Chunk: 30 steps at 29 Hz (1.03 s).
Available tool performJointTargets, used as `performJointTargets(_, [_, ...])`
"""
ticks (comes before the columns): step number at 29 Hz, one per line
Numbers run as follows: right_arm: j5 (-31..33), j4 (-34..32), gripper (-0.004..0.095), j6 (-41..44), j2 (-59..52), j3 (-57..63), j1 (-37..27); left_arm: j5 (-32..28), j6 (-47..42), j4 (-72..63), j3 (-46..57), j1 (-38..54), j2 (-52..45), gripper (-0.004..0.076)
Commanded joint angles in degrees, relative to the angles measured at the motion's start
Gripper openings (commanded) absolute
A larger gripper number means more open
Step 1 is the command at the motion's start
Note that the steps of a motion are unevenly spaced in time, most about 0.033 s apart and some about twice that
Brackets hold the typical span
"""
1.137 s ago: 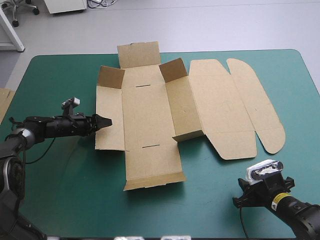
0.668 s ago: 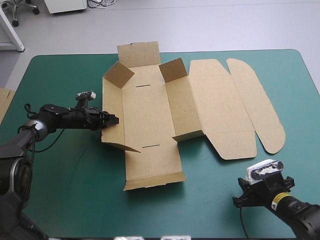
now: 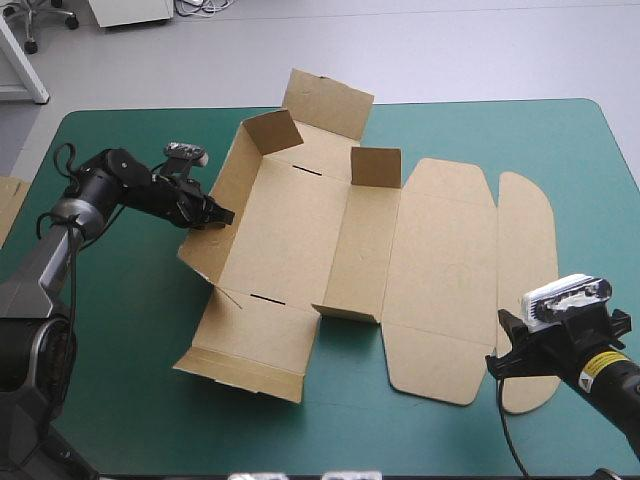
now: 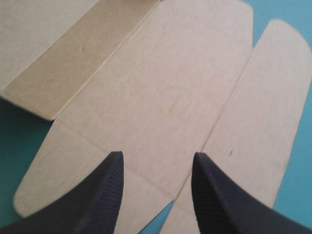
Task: Fold the box
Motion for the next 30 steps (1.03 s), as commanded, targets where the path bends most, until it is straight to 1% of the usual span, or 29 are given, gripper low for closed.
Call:
performJointTargets(1, [-0.56, -1.45, 0.0426, -0.69, 0.01, -6.87, -0.07, 3.47, -5.95, 12.5, -10.67, -5.82, -2.7, -0.001])
performJointTargets(5, [1.04, -2.51, 0.0426, -0.69, 0.01, -10.7, -0.07, 5.88, -9.01, 20.63, -16.73, -11.43, -2.7, -0.001])
performJointTargets(8, [4.21, -4.23, 0.0426, -0.33, 0.01, -13.56, -0.07, 7.66, -9.55, 29.06, -20.2, -16.92, -2.7, -0.001])
performJointTargets(14, [11.06, -8.48, 0.0426, 2.45, 0.01, -19.03, -0.07, 7.81, -9.7, 47.99, -21.97, -28.57, -2.7, -0.001])
performJointTargets(21, [16.82, -10.4, 0.0426, 5.09, 0.01, -22.89, -0.07, 1.95, -11.21, 62.51, -21.97, -38.62, -2.7, -0.001])
performJointTargets(25, [18.2, -10.47, 0.0426, 5.47, 0.01, -24.18, -0.07, -1.37, -12.23, 66.9, -21.97, -42.2, -2.7, -0.001])
performJointTargets(27, [18.5, -10.62, 0.0426, 6.28, 0.01, -24.54, -0.07, -3.5, -13.98, 70.0, -21.97, -43.91, -2.7, -0.001])
performJointTargets(30, [19.7, -10.62, 0.0426, 6.69, 0.01, -25.26, -0.07, -7.16, -13.98, 73.03, -21.97, -45.98, -2.7, -0.001])
